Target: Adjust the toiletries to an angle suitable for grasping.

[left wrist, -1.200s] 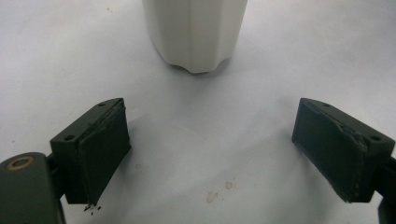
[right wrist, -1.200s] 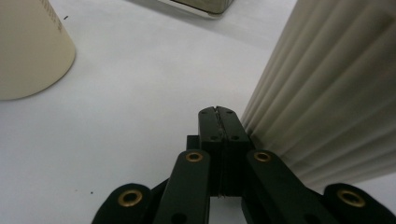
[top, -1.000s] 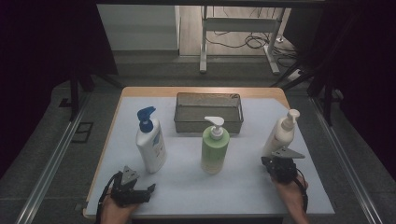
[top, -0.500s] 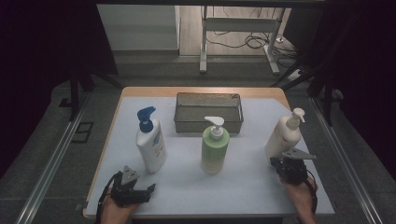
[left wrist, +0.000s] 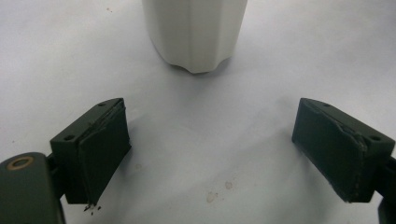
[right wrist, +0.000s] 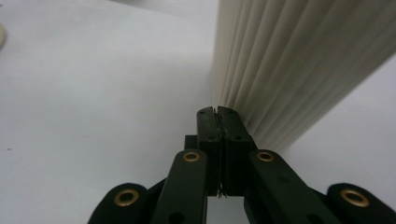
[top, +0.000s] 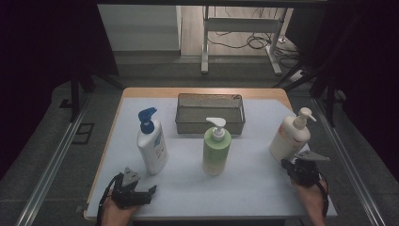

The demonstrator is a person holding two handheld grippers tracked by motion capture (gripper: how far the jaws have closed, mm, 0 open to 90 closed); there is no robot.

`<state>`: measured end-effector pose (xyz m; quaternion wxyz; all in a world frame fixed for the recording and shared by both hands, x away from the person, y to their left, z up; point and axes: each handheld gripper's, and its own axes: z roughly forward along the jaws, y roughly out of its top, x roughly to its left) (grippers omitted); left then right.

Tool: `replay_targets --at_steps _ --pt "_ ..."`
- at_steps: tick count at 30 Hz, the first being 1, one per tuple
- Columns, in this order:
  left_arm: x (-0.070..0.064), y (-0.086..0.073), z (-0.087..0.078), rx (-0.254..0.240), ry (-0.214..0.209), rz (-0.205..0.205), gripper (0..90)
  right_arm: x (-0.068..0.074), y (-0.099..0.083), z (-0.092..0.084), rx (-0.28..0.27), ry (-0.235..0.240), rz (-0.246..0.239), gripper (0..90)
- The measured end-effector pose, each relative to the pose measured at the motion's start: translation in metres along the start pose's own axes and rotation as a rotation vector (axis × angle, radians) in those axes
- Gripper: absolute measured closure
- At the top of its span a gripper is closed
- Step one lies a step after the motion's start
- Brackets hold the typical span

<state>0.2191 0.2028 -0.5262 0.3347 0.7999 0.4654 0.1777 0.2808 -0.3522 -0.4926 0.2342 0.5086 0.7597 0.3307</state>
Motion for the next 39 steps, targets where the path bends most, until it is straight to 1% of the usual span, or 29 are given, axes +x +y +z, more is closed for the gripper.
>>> replay_targets --at_steps 2,4,6,7,9,13,14,15,17,25,27,28,34,35,39 --pt "0.0 0.0 0.0 0.0 0.0 0.0 10.7 -0.001 -0.001 -0.001 0.001 0.005 0.01 85.3" --pt "0.0 0.0 0.0 0.0 0.0 0.0 10.7 0.001 0.0 -0.001 0.001 0.001 0.001 83.1" --pt "0.0 0.0 0.0 0.0 0.0 0.0 10.7 0.003 0.002 -0.004 -0.008 0.016 -0.001 82.0" --pt "0.0 0.0 0.0 0.0 0.0 0.0 10.7 0.005 0.003 -0.007 -0.012 0.025 -0.003 79.5" --pt "0.0 0.0 0.0 0.0 0.0 0.0 10.7 0.005 0.003 -0.008 -0.013 0.031 -0.004 78.6" --pt "0.0 0.0 0.0 0.0 0.0 -0.001 10.7 0.005 0.001 -0.015 -0.016 0.042 0.003 68.6" --pt "0.0 0.0 0.0 0.0 0.0 -0.001 10.7 0.004 0.0 -0.018 -0.017 0.043 0.012 62.3" --pt "0.0 0.0 0.0 0.0 0.0 -0.001 10.7 0.004 0.0 -0.018 -0.017 0.043 0.012 62.3" --pt "0.0 0.0 0.0 -0.001 0.0 -0.001 10.7 0.003 -0.001 -0.022 -0.02 0.045 0.027 58.2" --pt "0.0 0.0 0.0 -0.001 0.0 -0.002 10.7 -0.003 0.002 -0.038 -0.035 0.038 0.044 42.6" --pt "0.0 0.0 0.0 -0.001 0.0 -0.002 10.6 -0.005 0.003 -0.041 -0.046 0.038 0.048 41.0" --pt "0.0 0.0 0.0 -0.001 0.0 -0.002 10.7 -0.007 0.006 -0.044 -0.057 0.04 0.052 38.2" --pt "0.0 0.0 0.0 -0.001 0.0 -0.002 10.7 -0.012 0.013 -0.048 -0.075 0.04 0.059 34.8" --pt "0.0 0.0 0.0 -0.001 0.0 -0.001 10.7 -0.015 0.017 -0.049 -0.071 0.034 0.054 33.8" --pt "0.0 0.0 0.0 -0.001 0.0 -0.002 10.7 -0.02 0.022 -0.05 -0.069 0.024 0.051 32.5"
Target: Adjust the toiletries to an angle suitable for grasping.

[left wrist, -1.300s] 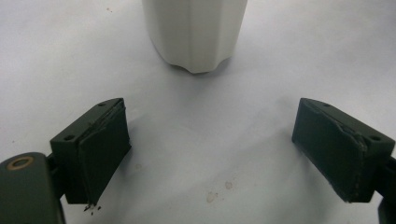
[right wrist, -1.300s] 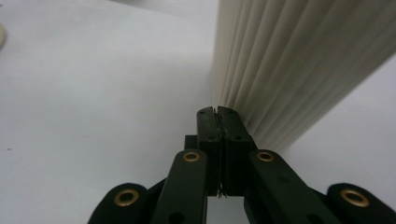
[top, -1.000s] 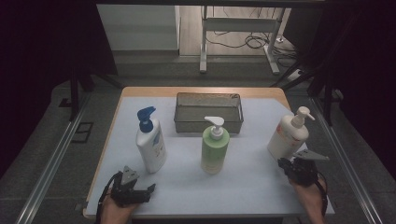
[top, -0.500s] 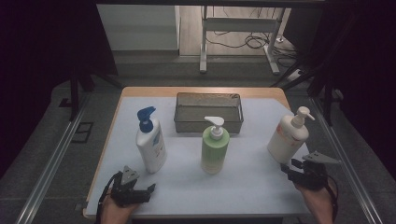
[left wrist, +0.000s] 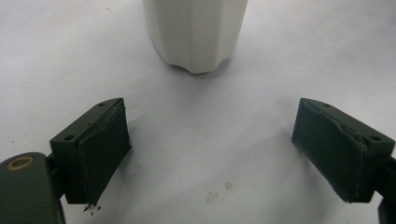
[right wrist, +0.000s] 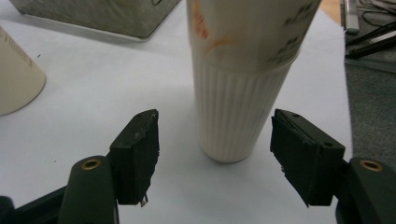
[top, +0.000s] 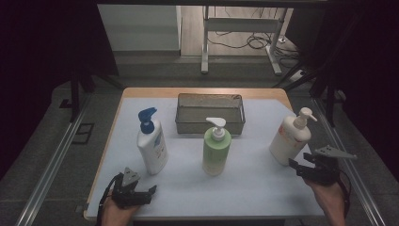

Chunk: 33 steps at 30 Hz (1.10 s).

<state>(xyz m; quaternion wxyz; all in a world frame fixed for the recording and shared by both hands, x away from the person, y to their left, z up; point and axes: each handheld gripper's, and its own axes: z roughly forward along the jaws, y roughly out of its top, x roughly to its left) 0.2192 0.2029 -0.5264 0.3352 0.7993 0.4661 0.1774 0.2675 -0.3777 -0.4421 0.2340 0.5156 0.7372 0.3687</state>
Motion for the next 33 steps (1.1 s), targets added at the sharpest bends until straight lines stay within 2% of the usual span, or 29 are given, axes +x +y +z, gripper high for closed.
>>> replay_targets --at_steps 6,19,33 --pt "0.0 0.0 0.0 0.0 0.0 0.0 10.6 -0.008 0.011 -0.001 -0.011 -0.011 -0.001 28.8" --pt "0.0 0.0 0.0 0.0 -0.001 0.0 10.6 -0.013 0.039 0.005 -0.04 0.014 -0.002 24.5" --pt "0.0 0.0 0.0 0.0 -0.001 0.0 10.6 -0.01 0.059 0.027 -0.044 0.009 -0.034 26.0"
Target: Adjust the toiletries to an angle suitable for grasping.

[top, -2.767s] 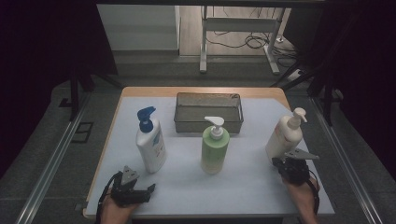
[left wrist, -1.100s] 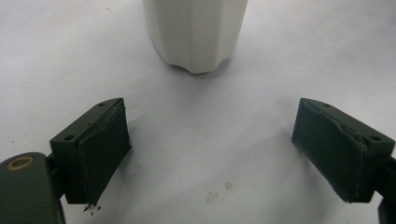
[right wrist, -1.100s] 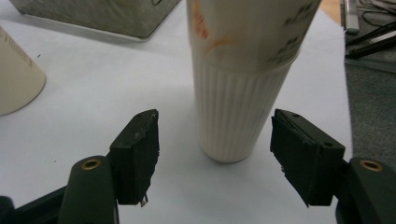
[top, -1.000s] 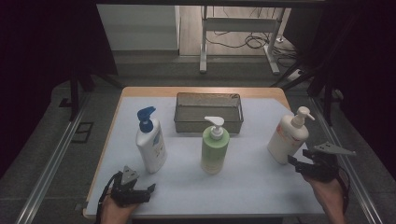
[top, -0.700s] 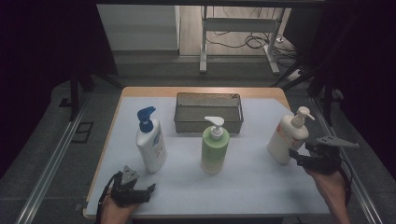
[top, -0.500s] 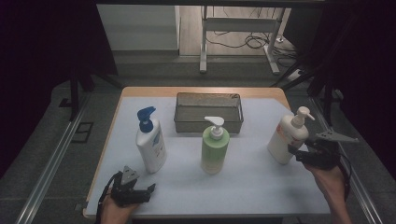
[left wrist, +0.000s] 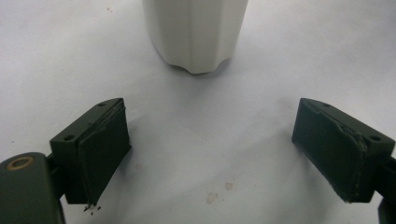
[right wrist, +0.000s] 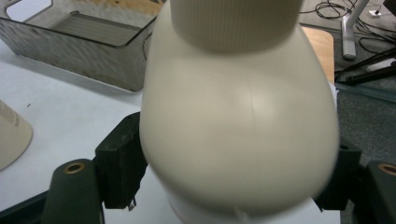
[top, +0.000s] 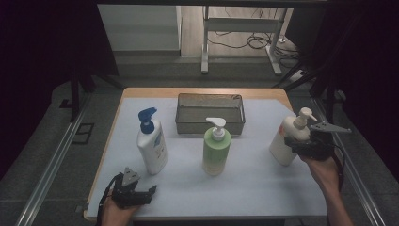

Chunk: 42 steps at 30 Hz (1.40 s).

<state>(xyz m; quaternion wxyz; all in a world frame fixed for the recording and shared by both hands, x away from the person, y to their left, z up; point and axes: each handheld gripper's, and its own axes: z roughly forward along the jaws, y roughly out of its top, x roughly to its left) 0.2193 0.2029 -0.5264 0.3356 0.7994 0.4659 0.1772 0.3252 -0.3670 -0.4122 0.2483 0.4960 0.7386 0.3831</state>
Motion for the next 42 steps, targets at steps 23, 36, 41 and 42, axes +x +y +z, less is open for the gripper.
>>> replay_targets --at_steps 23,36,41,42 --pt "0.0 0.0 0.0 0.0 0.0 0.0 10.6 0.009 0.014 0.002 0.045 -0.012 -0.017 36.3" --pt "0.0 0.0 0.0 0.0 0.0 0.004 10.7 0.034 0.044 -0.008 0.023 0.055 -0.043 36.4" --pt "0.0 0.0 0.0 0.0 0.0 0.004 10.6 0.044 0.056 -0.006 0.005 0.092 -0.046 36.4" --pt "0.0 0.0 0.0 0.0 0.0 0.004 10.6 0.047 0.058 -0.005 0.004 0.098 -0.047 36.4"
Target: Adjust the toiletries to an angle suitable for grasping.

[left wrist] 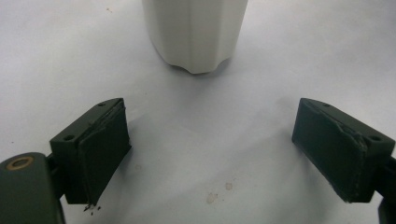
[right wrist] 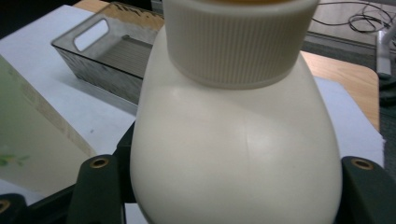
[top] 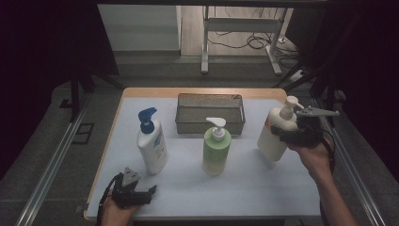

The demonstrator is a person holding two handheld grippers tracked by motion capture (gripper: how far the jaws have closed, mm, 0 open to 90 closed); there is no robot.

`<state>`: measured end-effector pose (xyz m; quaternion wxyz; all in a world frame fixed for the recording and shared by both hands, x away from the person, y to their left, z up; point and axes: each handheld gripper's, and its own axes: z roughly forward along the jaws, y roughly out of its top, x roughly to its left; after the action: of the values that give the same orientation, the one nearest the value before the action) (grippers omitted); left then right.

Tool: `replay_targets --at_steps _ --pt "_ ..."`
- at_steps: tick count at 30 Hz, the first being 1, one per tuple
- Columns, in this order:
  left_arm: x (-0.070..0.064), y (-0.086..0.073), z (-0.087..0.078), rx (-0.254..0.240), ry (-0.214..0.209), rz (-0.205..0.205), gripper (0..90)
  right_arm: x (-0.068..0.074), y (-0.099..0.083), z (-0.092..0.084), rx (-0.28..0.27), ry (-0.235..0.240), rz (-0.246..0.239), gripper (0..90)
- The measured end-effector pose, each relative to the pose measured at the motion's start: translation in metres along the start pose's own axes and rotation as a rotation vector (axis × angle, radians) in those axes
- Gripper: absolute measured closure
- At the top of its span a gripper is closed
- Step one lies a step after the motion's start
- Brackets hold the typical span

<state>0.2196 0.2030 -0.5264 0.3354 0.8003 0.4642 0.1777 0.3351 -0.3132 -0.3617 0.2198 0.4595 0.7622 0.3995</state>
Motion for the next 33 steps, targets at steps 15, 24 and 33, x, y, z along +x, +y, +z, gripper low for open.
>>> replay_targets --at_steps 15,24,33 --pt "0.0 0.0 0.0 0.0 -0.001 0.001 10.6 0.026 0.037 0.016 -0.02 0.047 -0.025 36.5" --pt "0.0 0.0 0.0 -0.003 0.001 -0.002 10.6 0.036 0.058 0.024 -0.033 0.051 -0.036 36.5" --pt "0.0 0.0 0.0 -0.003 -0.001 -0.001 10.6 0.047 0.076 0.04 -0.048 0.058 -0.05 36.5"
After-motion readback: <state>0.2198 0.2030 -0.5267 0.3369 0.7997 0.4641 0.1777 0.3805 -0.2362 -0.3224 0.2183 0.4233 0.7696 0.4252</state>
